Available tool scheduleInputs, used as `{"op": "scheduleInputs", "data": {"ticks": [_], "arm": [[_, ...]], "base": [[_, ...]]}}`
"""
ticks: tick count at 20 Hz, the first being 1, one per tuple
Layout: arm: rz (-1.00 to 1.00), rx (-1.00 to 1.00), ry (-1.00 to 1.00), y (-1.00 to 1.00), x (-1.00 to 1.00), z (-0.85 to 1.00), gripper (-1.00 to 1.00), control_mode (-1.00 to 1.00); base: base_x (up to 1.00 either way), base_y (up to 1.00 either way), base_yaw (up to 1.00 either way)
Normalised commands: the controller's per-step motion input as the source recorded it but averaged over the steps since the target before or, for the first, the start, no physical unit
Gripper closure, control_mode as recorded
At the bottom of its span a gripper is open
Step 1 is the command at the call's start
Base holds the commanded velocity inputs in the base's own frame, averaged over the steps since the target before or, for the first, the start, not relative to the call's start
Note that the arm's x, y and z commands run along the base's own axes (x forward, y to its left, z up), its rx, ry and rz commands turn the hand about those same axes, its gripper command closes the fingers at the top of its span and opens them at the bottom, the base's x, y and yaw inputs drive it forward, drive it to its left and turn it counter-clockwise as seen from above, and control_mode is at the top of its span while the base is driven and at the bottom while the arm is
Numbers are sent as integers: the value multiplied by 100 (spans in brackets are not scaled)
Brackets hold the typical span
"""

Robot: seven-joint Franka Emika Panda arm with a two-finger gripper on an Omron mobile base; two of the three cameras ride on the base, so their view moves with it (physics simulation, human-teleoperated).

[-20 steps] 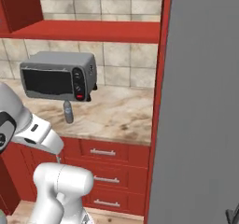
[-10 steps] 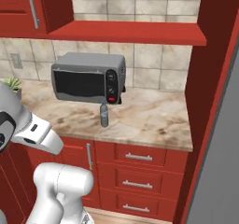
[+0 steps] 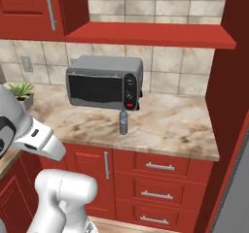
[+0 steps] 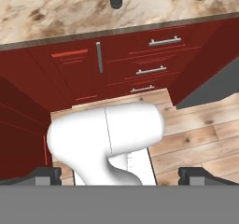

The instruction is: Take the bottled waters from the counter and place them in the freezer to freeze. Close the freezer door after placing the bottles.

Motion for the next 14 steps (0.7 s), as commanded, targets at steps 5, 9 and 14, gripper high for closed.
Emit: {"op": "scheduleInputs", "data": {"ticks": [5,9,14], "arm": [[0,0,0,0,0,0,-100,100],[0,0,0,0,0,0,-100,100],[0,0,0,0,0,0,-100,100]], "base": [[52,8,0],[44,14,0],[31,21,0]]}}
